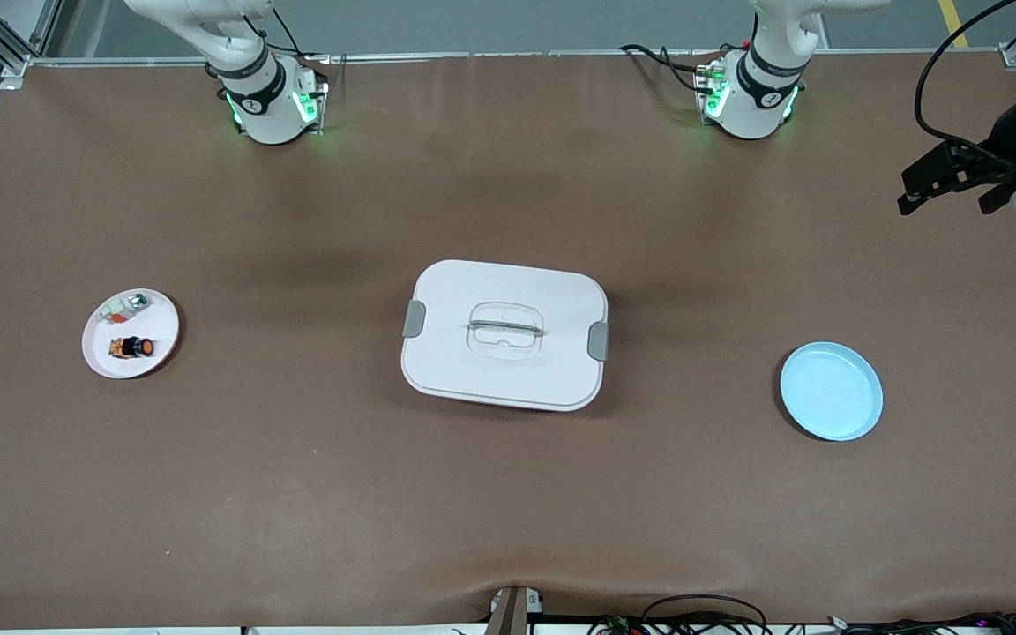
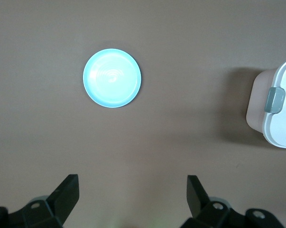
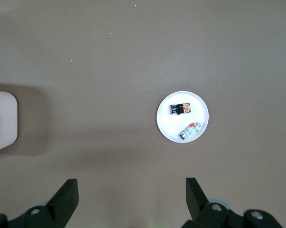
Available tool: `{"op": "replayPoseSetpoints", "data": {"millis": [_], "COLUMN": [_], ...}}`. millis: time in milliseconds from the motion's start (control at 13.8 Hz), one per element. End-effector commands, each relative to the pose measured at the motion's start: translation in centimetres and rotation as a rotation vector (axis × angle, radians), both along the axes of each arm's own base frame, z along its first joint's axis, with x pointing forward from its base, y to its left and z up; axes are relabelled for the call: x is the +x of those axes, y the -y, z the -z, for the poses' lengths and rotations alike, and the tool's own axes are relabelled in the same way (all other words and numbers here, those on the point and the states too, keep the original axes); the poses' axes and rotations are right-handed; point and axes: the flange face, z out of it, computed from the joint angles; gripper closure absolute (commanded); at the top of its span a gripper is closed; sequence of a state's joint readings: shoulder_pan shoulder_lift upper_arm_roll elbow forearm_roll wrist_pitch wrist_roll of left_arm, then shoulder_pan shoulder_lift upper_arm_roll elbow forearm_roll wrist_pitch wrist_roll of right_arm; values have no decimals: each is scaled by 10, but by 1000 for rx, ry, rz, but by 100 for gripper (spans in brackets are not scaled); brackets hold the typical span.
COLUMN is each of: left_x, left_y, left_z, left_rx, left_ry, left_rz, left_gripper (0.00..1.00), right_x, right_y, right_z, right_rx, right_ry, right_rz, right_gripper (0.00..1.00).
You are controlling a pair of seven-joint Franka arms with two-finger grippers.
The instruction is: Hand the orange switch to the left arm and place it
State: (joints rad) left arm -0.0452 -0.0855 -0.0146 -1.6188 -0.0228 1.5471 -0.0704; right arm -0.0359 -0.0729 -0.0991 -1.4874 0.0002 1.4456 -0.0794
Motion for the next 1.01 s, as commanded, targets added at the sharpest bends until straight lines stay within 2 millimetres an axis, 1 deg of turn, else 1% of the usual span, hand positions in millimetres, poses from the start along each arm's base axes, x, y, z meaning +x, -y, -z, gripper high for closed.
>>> {"op": "replayPoseSetpoints", "data": {"millis": [0,217,507,724,941], "left_x": [1,1,1,1,1], "left_y": [1,1,2,0,0], "left_z": [-5,-6,-6,-6,-6], "left_rx": [-15,-15,-15,-15,-13], "left_ry": [-9,-6,-6,-6,-6], "left_rz": [21,21,23,20,21], "left_gripper": [0,0,0,0,0], "right_x": [-5,-4,-5,-1,0], "right_y": [1,-5,-5,-3,-6], "right_z": [-2,-4,-4,-5,-7], "right_rx": [5,14,16,28,28], "right_ry": [13,18,9,12,14], "right_rz": [6,10,11,12,12], "right_gripper": [0,0,0,0,0]}}
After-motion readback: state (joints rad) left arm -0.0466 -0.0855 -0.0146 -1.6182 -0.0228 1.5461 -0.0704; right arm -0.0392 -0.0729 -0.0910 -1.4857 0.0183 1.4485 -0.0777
